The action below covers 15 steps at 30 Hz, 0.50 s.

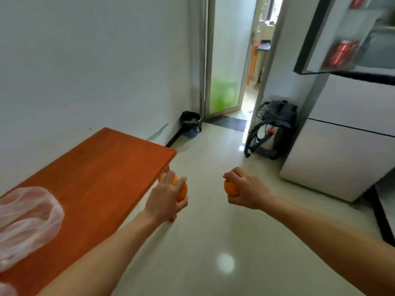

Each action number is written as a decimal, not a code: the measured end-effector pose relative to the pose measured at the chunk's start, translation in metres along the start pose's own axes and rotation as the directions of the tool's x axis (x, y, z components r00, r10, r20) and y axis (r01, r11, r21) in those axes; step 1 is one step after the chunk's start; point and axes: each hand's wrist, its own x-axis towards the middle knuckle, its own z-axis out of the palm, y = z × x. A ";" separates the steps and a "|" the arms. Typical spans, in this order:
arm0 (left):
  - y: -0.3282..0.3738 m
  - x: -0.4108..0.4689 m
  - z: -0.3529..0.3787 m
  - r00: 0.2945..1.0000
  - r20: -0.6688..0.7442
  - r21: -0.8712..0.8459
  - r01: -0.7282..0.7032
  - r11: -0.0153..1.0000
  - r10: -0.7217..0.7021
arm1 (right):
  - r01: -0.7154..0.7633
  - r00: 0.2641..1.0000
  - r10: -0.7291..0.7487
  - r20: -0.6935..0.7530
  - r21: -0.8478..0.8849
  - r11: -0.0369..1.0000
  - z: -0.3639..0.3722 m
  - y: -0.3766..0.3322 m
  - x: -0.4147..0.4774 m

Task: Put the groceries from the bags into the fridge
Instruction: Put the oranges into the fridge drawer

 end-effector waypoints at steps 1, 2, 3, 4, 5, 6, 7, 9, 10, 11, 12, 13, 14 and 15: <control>0.028 0.025 0.010 0.999 -0.004 -0.018 -0.053 0.998 0.053 | -0.051 0.999 0.051 -0.019 0.001 0.999 -0.011 0.032 -0.013; 0.056 0.048 0.019 0.995 -0.003 -0.038 -0.104 0.994 0.104 | -0.102 0.994 0.102 -0.043 0.008 0.995 -0.022 0.062 -0.027; 0.082 0.070 0.026 0.988 0.005 -0.049 -0.157 0.986 0.157 | -0.145 0.987 0.145 -0.071 0.012 0.989 -0.031 0.090 -0.040; 0.106 0.091 0.033 0.977 0.012 -0.047 -0.212 0.976 0.213 | -0.182 0.978 0.183 -0.096 0.012 0.983 -0.040 0.117 -0.052; 0.128 0.113 0.040 0.964 0.010 -0.036 -0.266 0.963 0.267 | -0.215 0.970 0.214 -0.115 0.010 0.977 -0.048 0.141 -0.063; 0.149 0.134 0.046 0.950 0.007 -0.025 -0.310 0.950 0.311 | -0.247 0.961 0.245 -0.131 0.007 0.969 -0.055 0.165 -0.072; 0.169 0.155 0.052 0.938 0.005 -0.021 -0.347 0.938 0.347 | -0.282 0.949 0.279 -0.146 0.003 0.960 -0.061 0.187 -0.081; 0.203 0.197 0.065 0.911 0.005 -0.021 -0.413 0.911 0.413 | -0.348 0.922 0.343 -0.178 0.004 0.938 -0.072 0.228 -0.096; 0.219 0.217 0.073 0.896 0.009 -0.024 -0.445 0.895 0.445 | -0.377 0.909 0.371 -0.191 0.006 0.926 -0.075 0.248 -0.101; 0.233 0.238 0.082 0.880 0.013 -0.027 -0.475 0.879 0.476 | -0.404 0.896 0.397 -0.198 0.005 0.915 -0.078 0.268 -0.106; 0.247 0.260 0.091 0.863 0.013 -0.036 -0.504 0.863 0.505 | -0.431 0.884 0.422 -0.201 0.003 0.903 -0.081 0.288 -0.108; 0.259 0.282 0.101 0.846 0.005 -0.049 -0.532 0.845 0.533 | -0.456 0.872 0.446 -0.202 -0.002 0.890 -0.084 0.308 -0.108; 0.271 0.305 0.111 0.829 -0.005 -0.062 -0.559 0.827 0.560 | -0.481 0.859 0.469 -0.206 -0.008 0.877 -0.087 0.328 -0.108; 0.284 0.328 0.119 0.810 -0.014 -0.072 -0.585 0.808 0.586 | -0.507 0.843 0.493 -0.216 -0.011 0.862 -0.091 0.348 -0.106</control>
